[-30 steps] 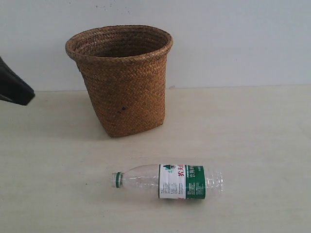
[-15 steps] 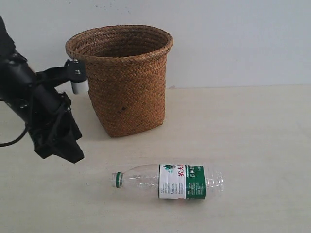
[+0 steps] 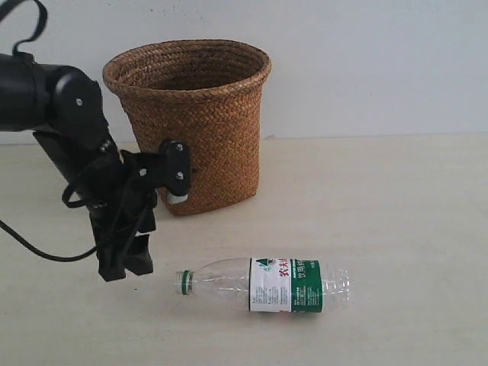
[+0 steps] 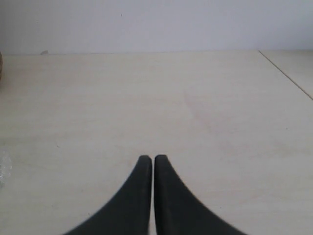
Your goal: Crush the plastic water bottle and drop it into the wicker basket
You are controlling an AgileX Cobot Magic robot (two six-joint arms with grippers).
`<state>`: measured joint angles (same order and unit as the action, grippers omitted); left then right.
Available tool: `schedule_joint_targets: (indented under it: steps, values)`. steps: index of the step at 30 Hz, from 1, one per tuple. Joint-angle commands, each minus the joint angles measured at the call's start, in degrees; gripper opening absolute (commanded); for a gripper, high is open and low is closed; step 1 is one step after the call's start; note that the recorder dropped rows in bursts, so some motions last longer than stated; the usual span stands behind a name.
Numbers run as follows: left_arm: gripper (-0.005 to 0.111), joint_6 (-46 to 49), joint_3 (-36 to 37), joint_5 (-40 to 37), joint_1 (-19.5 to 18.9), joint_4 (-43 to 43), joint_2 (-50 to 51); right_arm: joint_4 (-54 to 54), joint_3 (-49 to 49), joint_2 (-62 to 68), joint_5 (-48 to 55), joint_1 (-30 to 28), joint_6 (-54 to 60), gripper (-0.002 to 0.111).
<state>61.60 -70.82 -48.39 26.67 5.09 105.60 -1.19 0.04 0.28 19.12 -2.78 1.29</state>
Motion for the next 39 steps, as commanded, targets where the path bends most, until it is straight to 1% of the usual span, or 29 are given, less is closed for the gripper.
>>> schedule_joint_targets:
  steps: [1,5,6,11,14,21,31,33,34,36,37,39]
  values:
    - [0.058,-0.48,-0.25,0.50,2.31,-1.31,2.51,0.09,-0.04,-0.28,-0.23,-0.11,0.11,0.000]
    - [0.058,-0.48,-0.25,1.52,4.03,-1.20,2.77,0.09,-0.04,-0.28,-0.23,-0.11,0.11,0.000]
    - [0.058,-0.48,-0.25,2.58,4.97,-1.07,2.77,0.09,-0.04,-0.28,-0.23,-0.11,0.11,0.000]
    - [0.057,-0.32,-0.25,5.36,7.23,-1.07,2.77,0.09,-0.04,-0.28,-0.23,-0.11,0.11,0.000]
    - [0.052,-0.32,-0.25,5.51,7.33,-1.07,3.02,0.09,-0.04,-0.28,-0.23,-0.11,0.11,0.000]
    - [0.052,-0.32,-0.25,4.27,7.33,-1.07,6.70,0.09,-0.04,-0.28,-0.23,-0.11,0.11,0.000]
    - [0.052,-0.32,-0.25,7.60,7.33,-1.07,9.34,0.09,-0.04,-0.28,-0.23,-0.11,0.11,0.000]
    - [0.050,-0.32,-0.25,8.10,7.33,-1.07,10.02,0.09,-0.04,-0.28,-0.23,-0.11,0.11,0.000]
    - [0.048,-0.23,-0.25,8.35,7.33,-1.07,10.14,0.09,-0.04,-0.28,-0.23,-0.11,0.11,0.000]
    - [0.041,-0.23,-0.25,8.87,7.33,-1.07,10.36,0.09,-0.04,-0.28,-0.23,-0.11,0.11,0.000]
    - [0.034,-0.23,-0.25,9.17,7.33,-1.07,10.36,0.09,-0.04,-0.28,-0.23,-0.11,0.11,0.000]
    - [0.017,-0.23,-0.25,9.30,7.33,-1.07,10.36,0.09,-0.04,-0.28,-0.23,-0.11,0.11,0.000]
